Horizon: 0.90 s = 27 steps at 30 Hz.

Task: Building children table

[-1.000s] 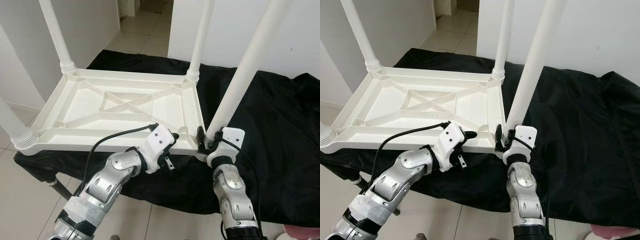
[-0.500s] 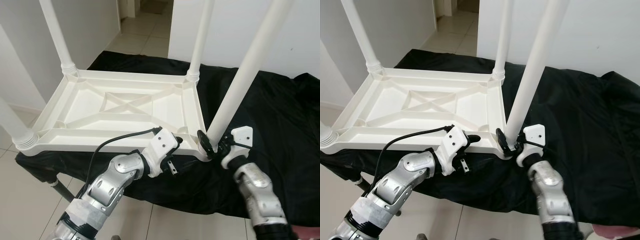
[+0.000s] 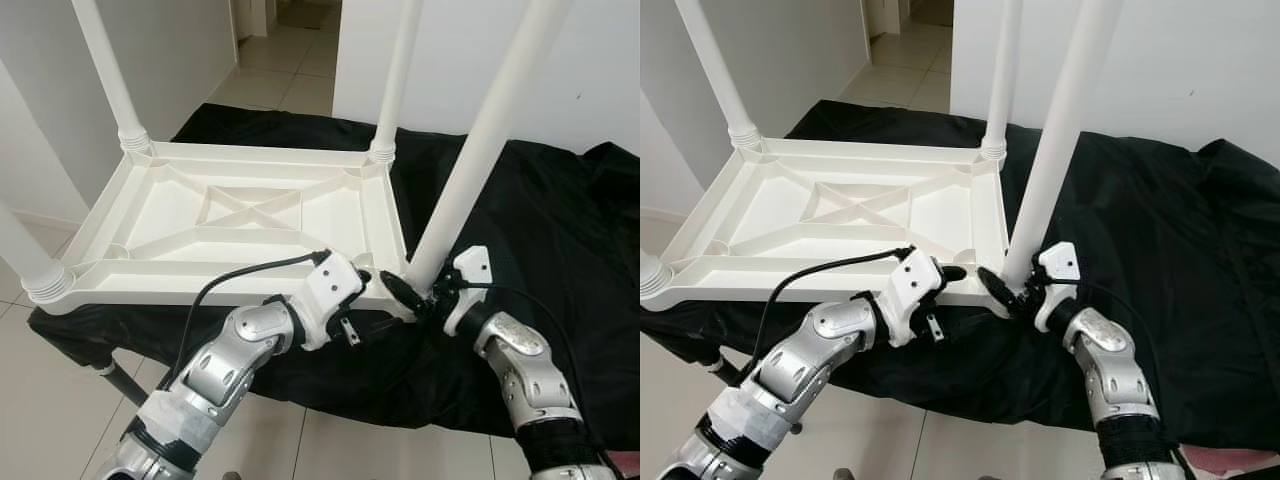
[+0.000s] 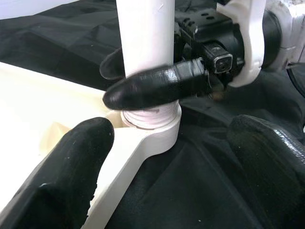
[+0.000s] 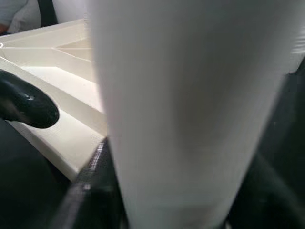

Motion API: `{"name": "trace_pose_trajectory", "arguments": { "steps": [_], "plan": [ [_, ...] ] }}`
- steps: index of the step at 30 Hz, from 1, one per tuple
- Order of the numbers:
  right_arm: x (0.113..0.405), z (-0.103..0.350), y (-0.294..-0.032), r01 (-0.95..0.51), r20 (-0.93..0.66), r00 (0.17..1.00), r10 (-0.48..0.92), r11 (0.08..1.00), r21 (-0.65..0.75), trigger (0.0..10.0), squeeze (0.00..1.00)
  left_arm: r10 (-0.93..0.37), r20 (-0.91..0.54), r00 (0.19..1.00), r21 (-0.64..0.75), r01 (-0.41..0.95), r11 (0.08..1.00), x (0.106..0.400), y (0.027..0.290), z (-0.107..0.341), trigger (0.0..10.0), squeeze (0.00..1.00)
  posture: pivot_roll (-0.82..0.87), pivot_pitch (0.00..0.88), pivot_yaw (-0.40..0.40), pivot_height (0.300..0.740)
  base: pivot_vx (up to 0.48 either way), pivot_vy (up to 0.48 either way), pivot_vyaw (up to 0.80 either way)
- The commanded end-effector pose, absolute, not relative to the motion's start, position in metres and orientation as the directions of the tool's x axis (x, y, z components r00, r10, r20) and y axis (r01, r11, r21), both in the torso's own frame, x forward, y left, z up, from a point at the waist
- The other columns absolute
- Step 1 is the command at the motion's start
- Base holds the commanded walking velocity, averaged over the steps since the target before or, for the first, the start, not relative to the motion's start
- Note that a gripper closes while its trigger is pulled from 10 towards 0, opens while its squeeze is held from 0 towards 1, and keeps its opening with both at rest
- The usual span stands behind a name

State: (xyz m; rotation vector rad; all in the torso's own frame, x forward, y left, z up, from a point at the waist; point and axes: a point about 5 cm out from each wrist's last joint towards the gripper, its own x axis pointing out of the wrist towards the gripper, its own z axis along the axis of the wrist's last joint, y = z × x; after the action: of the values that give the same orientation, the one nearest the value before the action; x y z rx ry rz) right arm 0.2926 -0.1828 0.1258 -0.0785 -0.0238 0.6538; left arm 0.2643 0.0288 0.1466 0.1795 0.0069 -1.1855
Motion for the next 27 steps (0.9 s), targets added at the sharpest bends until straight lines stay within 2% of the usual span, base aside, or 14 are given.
{"name": "trace_pose_trajectory", "arguments": {
  "steps": [1,6,7,8,10,11,17,20,23,27],
  "plan": [
    [0.292,0.118,-0.181,-0.636,-0.036,0.771,0.635,0.769,-0.068,0.0,0.00,-0.939,-0.113,0.326,0.142,0.940,0.309,0.263,0.027,0.146,10.0,0.00,-0.08,0.000,-0.014,0.740,0.000,0.000,0.00],
    [0.292,0.111,-0.184,-0.633,-0.040,0.774,0.632,0.771,-0.063,0.0,0.00,-0.937,-0.114,0.329,0.137,0.940,0.313,0.261,0.028,0.144,10.0,0.00,-0.08,0.000,-0.019,0.740,0.000,0.000,0.00],
    [0.291,0.111,-0.184,-0.622,-0.035,0.783,0.621,0.781,-0.050,1.5,0.00,-0.937,-0.116,0.329,0.136,0.940,0.313,0.261,0.028,0.143,10.0,0.00,-0.08,0.000,-0.019,0.740,0.000,0.000,0.00],
    [0.291,0.110,-0.183,-0.611,-0.030,0.792,0.610,0.791,-0.047,5.5,0.00,-0.937,-0.118,0.329,0.136,0.940,0.313,0.261,0.029,0.142,10.0,0.00,-0.08,0.000,-0.019,0.740,0.000,0.000,0.00],
    [0.291,0.110,-0.183,-0.606,-0.027,0.795,0.605,0.794,-0.044,5.5,0.00,-0.937,-0.119,0.329,0.137,0.940,0.313,0.261,0.029,0.142,10.0,0.00,-0.08,0.000,-0.021,0.740,0.000,0.000,0.00],
    [0.291,0.110,-0.183,-0.598,-0.021,0.801,0.598,0.801,-0.037,10.0,0.00,-0.936,-0.119,0.330,0.136,0.940,0.314,0.261,0.029,0.142,10.0,0.00,-0.08,0.000,-0.023,0.740,0.000,0.000,0.00],
    [0.290,0.110,-0.178,-0.540,0.006,0.841,0.540,0.841,0.005,10.0,0.00,-0.934,-0.122,0.336,0.139,0.937,0.319,0.263,0.030,0.142,10.0,0.00,-0.08,0.000,-0.027,0.740,0.000,0.000,0.00],
    [0.290,0.111,-0.170,-0.410,0.025,0.912,0.409,0.911,0.056,10.0,0.00,-0.933,-0.122,0.337,0.134,0.937,0.321,0.262,0.031,0.141,10.0,0.00,-0.09,0.000,-0.023,0.740,0.000,0.000,0.00],
    [0.290,0.111,-0.167,-0.359,0.021,0.933,0.359,0.932,0.056,10.0,0.00,-0.934,-0.126,0.334,0.133,0.939,0.318,0.262,0.030,0.140,10.0,0.00,-0.08,0.000,-0.024,0.740,0.000,0.000,0.00],
    [0.289,0.110,-0.160,-0.116,-0.002,0.993,0.117,0.988,0.105,10.0,0.00,-0.934,-0.132,0.332,0.131,0.940,0.315,0.261,0.031,0.139,10.0,0.00,-0.08,0.000,-0.022,0.740,0.000,0.000,0.00]
  ]
}}
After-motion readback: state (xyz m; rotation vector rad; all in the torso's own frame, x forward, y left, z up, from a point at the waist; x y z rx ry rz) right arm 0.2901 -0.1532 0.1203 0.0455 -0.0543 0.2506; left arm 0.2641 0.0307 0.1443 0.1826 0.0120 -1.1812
